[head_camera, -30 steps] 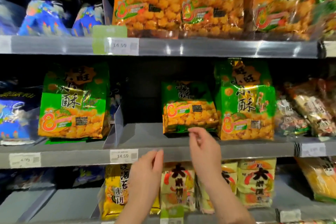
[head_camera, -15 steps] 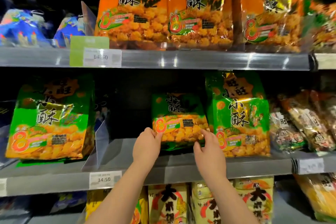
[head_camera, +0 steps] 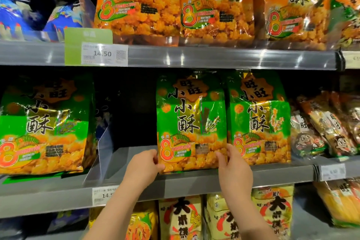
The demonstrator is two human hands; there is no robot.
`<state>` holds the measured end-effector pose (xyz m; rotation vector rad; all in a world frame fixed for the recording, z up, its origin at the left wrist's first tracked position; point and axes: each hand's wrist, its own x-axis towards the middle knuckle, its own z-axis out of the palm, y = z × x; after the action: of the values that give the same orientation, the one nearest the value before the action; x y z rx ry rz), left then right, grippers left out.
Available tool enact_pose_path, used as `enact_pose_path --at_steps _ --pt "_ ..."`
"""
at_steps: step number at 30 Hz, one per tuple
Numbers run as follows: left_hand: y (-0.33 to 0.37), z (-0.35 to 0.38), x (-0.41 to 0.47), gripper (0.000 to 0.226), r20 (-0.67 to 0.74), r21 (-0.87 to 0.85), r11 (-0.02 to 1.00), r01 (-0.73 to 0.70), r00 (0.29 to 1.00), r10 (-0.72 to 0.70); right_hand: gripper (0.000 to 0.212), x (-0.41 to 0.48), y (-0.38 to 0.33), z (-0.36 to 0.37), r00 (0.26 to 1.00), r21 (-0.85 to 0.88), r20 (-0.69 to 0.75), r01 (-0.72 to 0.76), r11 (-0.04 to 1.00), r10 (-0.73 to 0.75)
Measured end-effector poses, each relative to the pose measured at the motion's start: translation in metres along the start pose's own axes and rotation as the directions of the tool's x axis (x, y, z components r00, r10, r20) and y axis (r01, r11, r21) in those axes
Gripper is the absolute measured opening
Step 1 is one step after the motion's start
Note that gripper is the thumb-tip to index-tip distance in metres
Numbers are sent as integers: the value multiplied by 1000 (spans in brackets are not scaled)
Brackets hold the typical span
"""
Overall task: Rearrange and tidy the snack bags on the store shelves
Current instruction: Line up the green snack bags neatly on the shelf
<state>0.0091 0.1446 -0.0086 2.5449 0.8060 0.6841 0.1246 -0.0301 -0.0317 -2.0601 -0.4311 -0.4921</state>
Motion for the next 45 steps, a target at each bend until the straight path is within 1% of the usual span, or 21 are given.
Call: enact_pose_path --at_steps 2,4,7,9,10,12,13,14,17,19,21,23,25,27,29,32,35,39,45 --pt "-2 -1 -1 13 65 33 999 4 998 -7 27 1 7 -4 1000 9 -6 -6 1000 6" --pt "-3 -4 0 12 104 18 1000 17 994 -19 22 3 13 -6 1000 42 -12 11 999 -10" --pt "-6 -9 2 17 168 -84 996 25 986 -11 15 6 17 -7 1000 168 8 -15 986 14" --pt "-7 -13 2 24 214 -155 988 -11 976 44 10 8 22 -8 996 255 58 -79 964 66" --pt "-7 -14 1 24 240 -189 981 -29 968 75 10 9 25 -8 993 289 86 -108 951 87" --pt "-5 -17 0 12 285 -244 969 -48 951 119 11 11 31 -10 986 339 128 -145 929 107" --pt "-3 -17 -1 6 296 -255 965 -63 945 140 9 12 33 -11 984 352 139 -157 923 114" --pt "0 -18 -1 5 300 -252 964 -86 940 162 8 13 35 -12 982 360 141 -167 918 123" --pt "8 -13 -4 17 259 -205 968 -142 946 194 5 15 38 -14 982 388 119 -183 904 147" --pt "10 -11 -5 8 209 -147 978 -151 961 180 5 14 40 -16 985 382 111 -167 909 134" --pt "8 -12 -6 15 197 -144 980 -137 967 164 8 14 41 -16 987 370 110 -148 917 115" --pt "7 -15 -7 22 219 -133 983 -126 964 153 8 14 41 -16 987 373 116 -147 916 111" --pt "9 -16 -9 24 228 -57 988 -147 961 156 9 14 41 -16 987 367 121 -145 919 107" --pt "10 -14 -12 26 204 -28 987 -160 965 162 10 14 42 -16 986 350 133 -138 927 96" --pt "10 -9 -13 26 158 -35 989 -147 976 151 9 15 43 -16 986 332 147 -130 934 85" --pt "11 -6 -15 24 103 -23 990 -137 985 138 11 18 45 -18 987 270 153 -97 958 57" --pt "8 -7 -14 25 115 3 989 -147 983 145 13 17 46 -20 988 184 152 -24 983 -4" --pt "5 -9 -10 26 137 51 990 -132 983 125 17 11 49 -20 986 140 159 19 990 -42" --pt "6 -15 -6 22 260 42 982 -186 951 169 19 12 53 -26 980 38 167 103 994 -108"
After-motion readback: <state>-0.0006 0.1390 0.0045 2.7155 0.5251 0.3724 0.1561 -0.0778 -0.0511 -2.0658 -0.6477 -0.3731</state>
